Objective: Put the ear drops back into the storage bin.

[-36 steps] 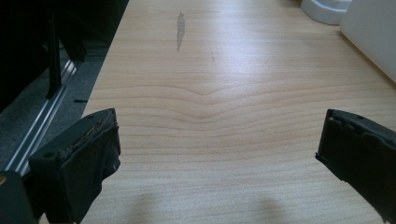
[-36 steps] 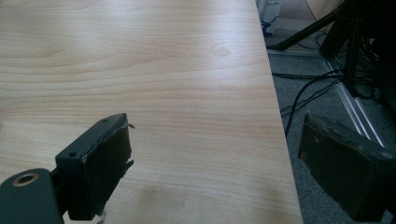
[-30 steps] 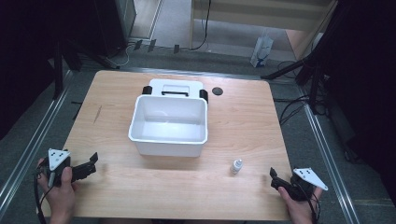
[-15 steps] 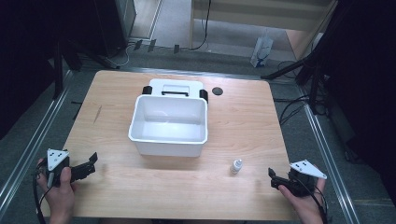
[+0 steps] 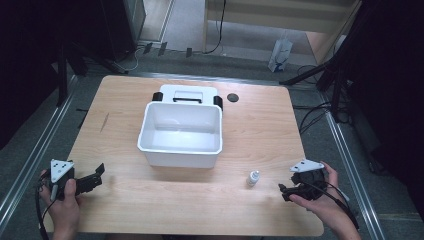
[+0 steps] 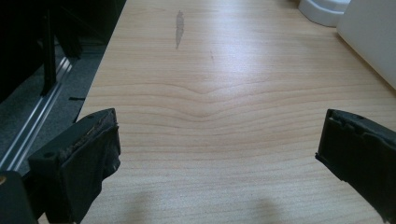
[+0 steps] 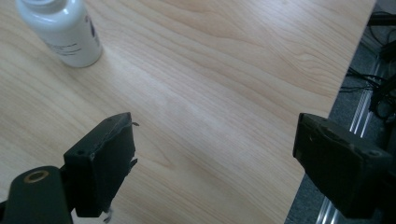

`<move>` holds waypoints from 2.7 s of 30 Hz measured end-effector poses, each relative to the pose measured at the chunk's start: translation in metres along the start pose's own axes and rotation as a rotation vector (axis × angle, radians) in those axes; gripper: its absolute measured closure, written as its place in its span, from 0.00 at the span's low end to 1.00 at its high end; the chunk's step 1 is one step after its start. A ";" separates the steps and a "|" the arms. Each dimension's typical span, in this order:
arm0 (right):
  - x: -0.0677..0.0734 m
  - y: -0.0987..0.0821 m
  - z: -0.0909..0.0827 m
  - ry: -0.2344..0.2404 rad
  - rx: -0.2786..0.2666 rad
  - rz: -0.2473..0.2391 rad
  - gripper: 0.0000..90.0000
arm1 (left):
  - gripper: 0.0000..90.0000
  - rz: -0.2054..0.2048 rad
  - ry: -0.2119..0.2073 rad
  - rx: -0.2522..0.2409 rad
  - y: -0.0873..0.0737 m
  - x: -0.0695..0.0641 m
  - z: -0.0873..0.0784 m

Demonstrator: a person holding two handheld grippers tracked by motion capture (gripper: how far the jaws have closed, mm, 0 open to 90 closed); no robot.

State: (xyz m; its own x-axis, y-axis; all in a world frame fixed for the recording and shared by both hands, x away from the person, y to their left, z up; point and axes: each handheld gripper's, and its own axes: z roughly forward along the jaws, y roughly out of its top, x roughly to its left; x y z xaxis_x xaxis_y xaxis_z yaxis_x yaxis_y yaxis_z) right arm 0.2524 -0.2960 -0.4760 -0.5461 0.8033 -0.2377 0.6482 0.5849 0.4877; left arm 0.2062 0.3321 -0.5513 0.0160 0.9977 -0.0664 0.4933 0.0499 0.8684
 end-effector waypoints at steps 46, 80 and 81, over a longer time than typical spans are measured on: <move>0.050 0.110 0.001 0.221 0.268 -0.319 0.40 | 0.00 -0.023 -0.012 0.010 0.001 0.002 0.001; 0.049 0.118 0.027 0.312 0.390 -0.273 0.80 | 0.00 -0.024 -0.015 0.015 0.001 0.003 0.001; 0.049 0.118 0.027 0.314 0.393 -0.270 0.80 | 0.00 -0.024 -0.015 0.015 0.001 0.003 0.001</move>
State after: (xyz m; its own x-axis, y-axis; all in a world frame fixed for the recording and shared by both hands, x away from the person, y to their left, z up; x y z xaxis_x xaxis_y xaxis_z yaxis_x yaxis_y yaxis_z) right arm 0.3169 -0.1845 -0.4529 -0.8124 0.5827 -0.0206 0.5796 0.8109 0.0805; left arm 0.2078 0.3352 -0.5516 0.0165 0.9954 -0.0949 0.5071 0.0735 0.8588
